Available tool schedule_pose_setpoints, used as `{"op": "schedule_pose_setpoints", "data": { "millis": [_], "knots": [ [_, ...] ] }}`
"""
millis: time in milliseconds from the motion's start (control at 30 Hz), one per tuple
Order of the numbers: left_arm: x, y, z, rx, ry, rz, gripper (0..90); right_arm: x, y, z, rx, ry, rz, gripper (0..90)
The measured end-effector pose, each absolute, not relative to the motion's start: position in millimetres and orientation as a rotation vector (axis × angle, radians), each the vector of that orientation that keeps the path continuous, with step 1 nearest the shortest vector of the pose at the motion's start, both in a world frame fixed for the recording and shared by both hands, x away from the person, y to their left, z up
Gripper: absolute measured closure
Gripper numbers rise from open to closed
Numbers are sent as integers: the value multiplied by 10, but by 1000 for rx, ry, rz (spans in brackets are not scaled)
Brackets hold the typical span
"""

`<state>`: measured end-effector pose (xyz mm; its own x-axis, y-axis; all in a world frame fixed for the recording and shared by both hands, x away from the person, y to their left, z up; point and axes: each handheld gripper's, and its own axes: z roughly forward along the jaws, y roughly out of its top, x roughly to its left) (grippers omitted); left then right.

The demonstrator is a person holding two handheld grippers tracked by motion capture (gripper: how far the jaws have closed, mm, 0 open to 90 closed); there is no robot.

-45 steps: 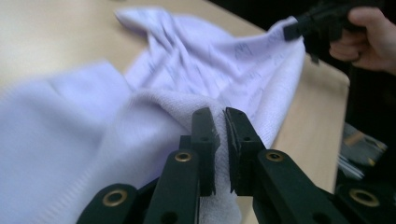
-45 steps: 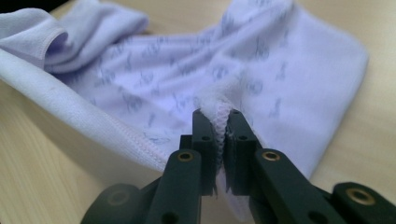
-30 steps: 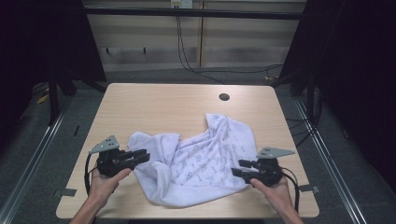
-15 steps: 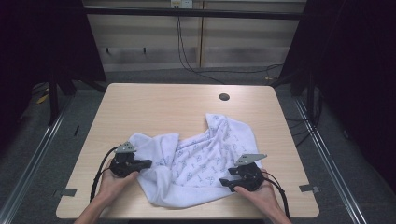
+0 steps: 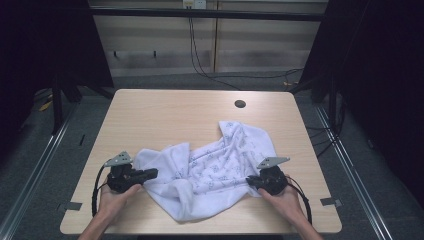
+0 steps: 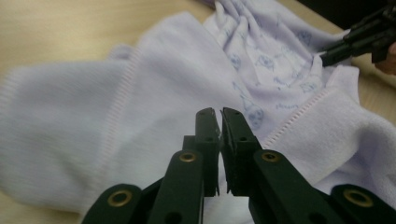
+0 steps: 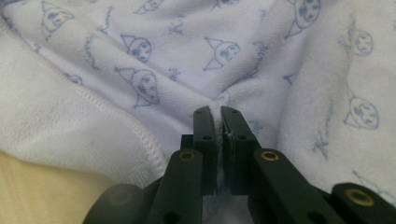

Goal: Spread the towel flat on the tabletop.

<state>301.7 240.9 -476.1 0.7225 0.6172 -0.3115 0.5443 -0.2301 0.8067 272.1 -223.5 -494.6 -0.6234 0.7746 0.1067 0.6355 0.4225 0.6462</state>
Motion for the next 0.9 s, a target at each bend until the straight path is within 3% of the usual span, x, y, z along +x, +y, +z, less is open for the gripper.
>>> {"op": "schedule_pose_setpoints", "data": {
  "millis": [233,367,500,533,567,600,633,800,900],
  "knots": [
    [3121,2500,-4819,1885,978,134,774,3079,-2663,-4975,1332,2344,944,855],
    [3189,2462,-4841,1880,1014,151,675,3169,-2797,-4976,1357,2282,886,851],
    [3265,2230,-4931,1966,938,105,572,3048,-2745,-4842,1380,2264,982,688],
    [3264,2194,-4949,1991,935,102,574,3005,-2702,-4789,1365,2252,1019,653],
    [3264,2194,-4949,1991,935,102,665,3005,-2702,-4789,1365,2252,1019,653],
    [3249,2172,-4953,2006,918,107,665,2968,-2657,-4741,1350,2247,1059,624],
    [3228,2166,-4939,2012,884,82,845,2890,-2502,-4661,1288,2288,1146,596],
    [3114,2173,-4901,2026,849,25,864,2746,-2123,-4560,1138,2386,1242,565],
    [2853,2209,-4850,2048,813,-25,864,2642,-1793,-4481,1038,2430,1277,526]
  ]
}}
